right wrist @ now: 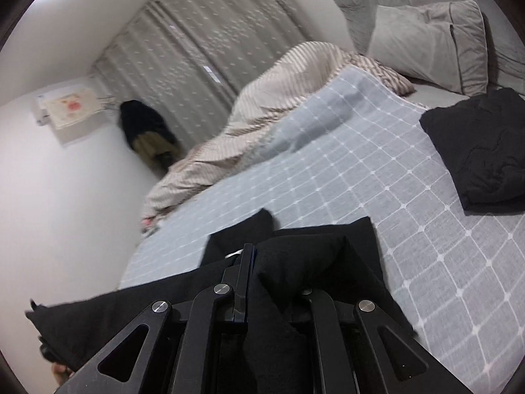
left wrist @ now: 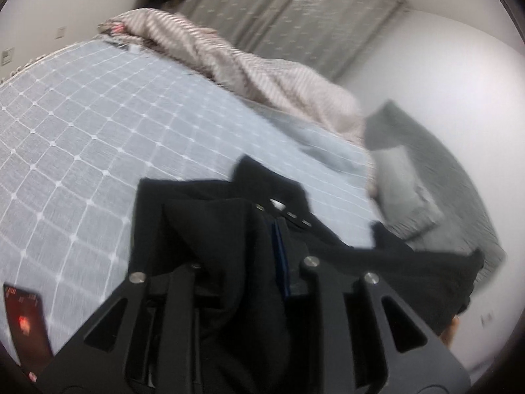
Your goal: Fold large clothes
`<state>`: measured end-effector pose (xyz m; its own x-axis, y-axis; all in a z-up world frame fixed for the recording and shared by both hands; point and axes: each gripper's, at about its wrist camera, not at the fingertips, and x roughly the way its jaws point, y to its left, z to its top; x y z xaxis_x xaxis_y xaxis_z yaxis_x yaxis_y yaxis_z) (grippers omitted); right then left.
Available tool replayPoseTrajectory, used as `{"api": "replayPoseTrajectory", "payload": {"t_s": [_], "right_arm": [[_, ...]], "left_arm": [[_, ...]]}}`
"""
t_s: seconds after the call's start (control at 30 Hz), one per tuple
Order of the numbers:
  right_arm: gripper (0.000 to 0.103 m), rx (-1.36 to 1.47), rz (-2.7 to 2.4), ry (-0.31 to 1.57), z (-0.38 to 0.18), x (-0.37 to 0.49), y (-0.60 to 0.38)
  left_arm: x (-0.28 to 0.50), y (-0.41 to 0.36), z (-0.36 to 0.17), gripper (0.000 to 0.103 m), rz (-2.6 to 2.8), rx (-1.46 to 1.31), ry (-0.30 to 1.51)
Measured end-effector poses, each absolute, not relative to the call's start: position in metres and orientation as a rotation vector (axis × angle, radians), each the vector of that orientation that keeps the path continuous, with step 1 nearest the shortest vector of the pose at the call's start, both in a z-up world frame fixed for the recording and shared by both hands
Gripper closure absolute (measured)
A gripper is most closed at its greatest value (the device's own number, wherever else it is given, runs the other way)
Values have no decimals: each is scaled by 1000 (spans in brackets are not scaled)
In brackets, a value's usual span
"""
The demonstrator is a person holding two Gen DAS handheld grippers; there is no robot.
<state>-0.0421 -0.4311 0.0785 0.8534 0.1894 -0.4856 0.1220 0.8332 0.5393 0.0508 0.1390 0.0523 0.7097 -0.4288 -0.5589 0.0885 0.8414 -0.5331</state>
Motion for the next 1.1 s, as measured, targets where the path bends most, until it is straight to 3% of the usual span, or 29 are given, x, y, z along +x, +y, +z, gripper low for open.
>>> {"api": "replayPoseTrajectory", "payload": {"t_s": [0.27, 0.3, 0.37, 0.43, 0.5, 0.57, 0.6, 0.63, 0.73, 0.83, 0.93, 1.1], "right_arm": [[90, 626, -183, 728, -22, 77, -439], [85, 614, -198, 731, -33, 80, -438], [77, 620, -221, 757, -52, 87, -440], [75, 710, -192, 795, -61, 91, -449], [72, 791, -119, 780, -59, 87, -460], [57, 819, -73, 746, -49, 76, -468], [38, 825, -62, 728, -43, 69, -470], [29, 836, -52, 684, -35, 58, -476], [29, 827, 3, 569, -11, 29, -487], [29, 725, 14, 555, 6, 14, -483], [29, 569, -66, 677, 1, 23, -465], [29, 523, -97, 910, -52, 60, -442]], "left_arm": [[138, 110, -35, 66, -109, -429, 802], [139, 106, -38, 64, -99, -394, 811], [138, 95, -40, 56, -98, -312, 794], [130, 90, -38, 34, -107, -297, 758], [120, 91, -33, 21, -123, -298, 725], [110, 95, -25, 21, -135, -306, 685], [105, 99, -20, 21, -137, -312, 662], [100, 103, -14, 21, -136, -320, 631], [86, 115, 2, 20, -131, -314, 562], [88, 118, 3, 20, -149, -283, 624], [97, 117, -9, 20, -183, -244, 763], [112, 97, -41, 20, -221, -124, 914]]}}
